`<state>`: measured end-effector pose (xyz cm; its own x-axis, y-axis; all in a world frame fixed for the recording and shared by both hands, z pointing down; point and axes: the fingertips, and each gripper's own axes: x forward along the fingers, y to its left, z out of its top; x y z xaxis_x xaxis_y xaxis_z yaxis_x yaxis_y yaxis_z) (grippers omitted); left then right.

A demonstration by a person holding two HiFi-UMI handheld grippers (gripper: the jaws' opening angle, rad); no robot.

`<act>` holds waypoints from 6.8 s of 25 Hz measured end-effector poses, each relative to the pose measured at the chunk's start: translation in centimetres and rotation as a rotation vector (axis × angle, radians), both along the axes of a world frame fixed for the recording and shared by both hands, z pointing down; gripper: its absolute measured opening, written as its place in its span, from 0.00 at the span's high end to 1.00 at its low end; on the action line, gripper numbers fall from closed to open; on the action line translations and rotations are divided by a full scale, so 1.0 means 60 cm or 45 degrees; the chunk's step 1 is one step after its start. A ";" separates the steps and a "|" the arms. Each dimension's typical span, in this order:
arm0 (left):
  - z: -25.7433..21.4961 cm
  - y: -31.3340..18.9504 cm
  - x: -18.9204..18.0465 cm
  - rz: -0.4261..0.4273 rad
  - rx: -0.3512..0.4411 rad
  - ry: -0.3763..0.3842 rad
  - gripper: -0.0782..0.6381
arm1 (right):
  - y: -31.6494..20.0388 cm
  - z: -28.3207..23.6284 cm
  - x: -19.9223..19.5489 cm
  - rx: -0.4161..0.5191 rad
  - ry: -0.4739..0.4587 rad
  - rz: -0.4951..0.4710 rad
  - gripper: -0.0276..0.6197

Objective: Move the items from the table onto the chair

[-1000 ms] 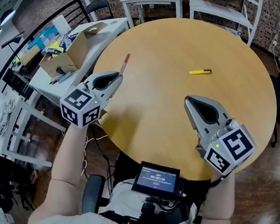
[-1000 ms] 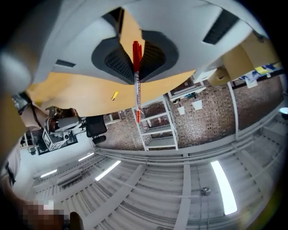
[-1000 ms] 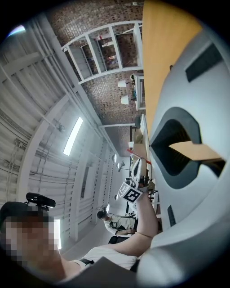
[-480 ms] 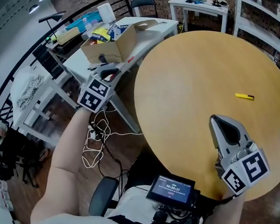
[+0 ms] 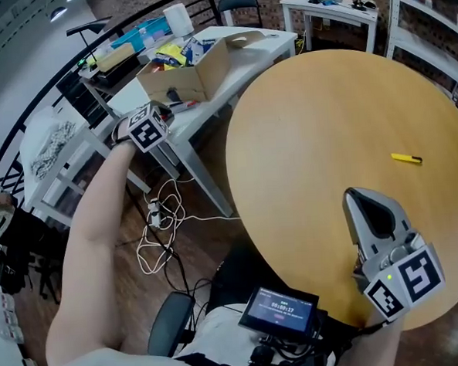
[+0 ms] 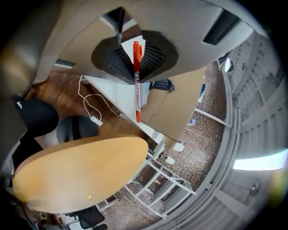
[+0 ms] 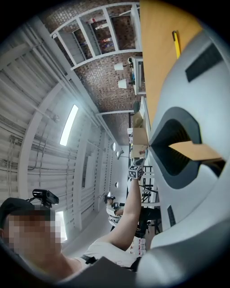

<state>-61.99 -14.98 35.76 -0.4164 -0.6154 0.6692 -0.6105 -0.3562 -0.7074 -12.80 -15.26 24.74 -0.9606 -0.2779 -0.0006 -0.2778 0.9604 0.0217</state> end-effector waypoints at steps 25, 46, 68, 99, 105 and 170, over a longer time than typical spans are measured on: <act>-0.052 -0.046 0.108 0.056 0.151 0.194 0.86 | -0.014 0.000 0.023 -0.003 -0.022 0.040 0.95; -0.180 -0.090 0.702 0.696 0.687 1.252 0.87 | -0.044 0.000 0.141 0.002 -0.037 0.213 0.95; -0.182 -0.098 0.994 1.010 0.556 1.557 0.87 | -0.068 0.019 0.302 -0.045 -0.022 0.431 0.95; -0.154 -0.088 1.051 1.061 0.463 1.572 0.86 | -0.074 0.027 0.300 -0.067 -0.032 0.441 0.95; -0.144 -0.088 1.049 1.083 0.463 1.506 0.86 | -0.076 0.034 0.298 -0.072 -0.041 0.437 0.95; 0.081 -0.445 1.017 0.806 -0.659 0.564 0.79 | -0.083 0.040 0.340 -0.080 -0.152 0.415 0.95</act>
<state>-1.00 -41.70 40.63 0.2539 -0.2208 0.9417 -0.3705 -0.9215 -0.1161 7.60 -20.22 27.11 -0.8156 -0.5730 -0.0803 -0.5671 0.8192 -0.0857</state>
